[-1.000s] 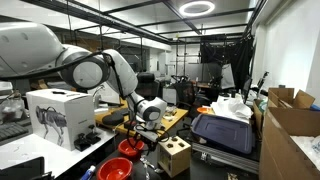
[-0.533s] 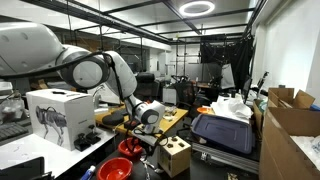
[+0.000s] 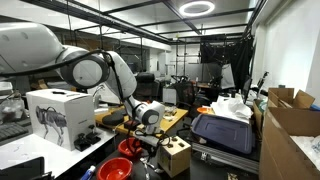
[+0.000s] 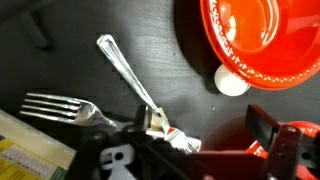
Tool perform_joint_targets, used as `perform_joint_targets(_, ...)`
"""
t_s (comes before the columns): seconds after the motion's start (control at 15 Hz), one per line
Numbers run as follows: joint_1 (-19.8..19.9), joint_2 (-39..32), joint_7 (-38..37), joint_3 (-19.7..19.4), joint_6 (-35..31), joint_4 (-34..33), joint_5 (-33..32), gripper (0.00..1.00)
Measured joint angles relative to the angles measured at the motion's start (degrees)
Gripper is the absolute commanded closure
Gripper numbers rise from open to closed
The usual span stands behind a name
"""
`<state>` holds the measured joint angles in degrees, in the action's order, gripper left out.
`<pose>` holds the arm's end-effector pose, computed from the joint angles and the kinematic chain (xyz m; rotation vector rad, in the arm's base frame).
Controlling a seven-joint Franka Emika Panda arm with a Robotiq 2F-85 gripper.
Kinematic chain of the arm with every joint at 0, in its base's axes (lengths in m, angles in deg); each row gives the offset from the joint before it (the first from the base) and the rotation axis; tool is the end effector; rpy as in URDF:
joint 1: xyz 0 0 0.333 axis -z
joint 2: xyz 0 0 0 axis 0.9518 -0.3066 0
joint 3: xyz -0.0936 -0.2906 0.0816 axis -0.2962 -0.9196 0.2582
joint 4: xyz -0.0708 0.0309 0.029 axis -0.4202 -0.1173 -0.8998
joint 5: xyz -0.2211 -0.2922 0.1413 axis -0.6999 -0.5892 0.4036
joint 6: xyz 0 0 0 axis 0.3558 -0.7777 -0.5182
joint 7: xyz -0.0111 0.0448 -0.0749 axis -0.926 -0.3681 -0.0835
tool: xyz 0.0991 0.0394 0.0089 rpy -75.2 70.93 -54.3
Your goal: Move one fork towards you
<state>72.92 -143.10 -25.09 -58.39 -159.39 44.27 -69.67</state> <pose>0.6660 0.0908 -0.0072 -2.8266 -0.8096 0.4128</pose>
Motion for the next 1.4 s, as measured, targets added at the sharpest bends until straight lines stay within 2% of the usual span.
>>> perform_joint_targets(0.73, -2.04, -0.7, -0.19, -2.28, -3.59, 1.59, -0.67, 0.0)
perform_joint_targets(1.4, -2.28, -1.94, -0.19, -3.06, -5.64, 2.16, -2.28, 0.0)
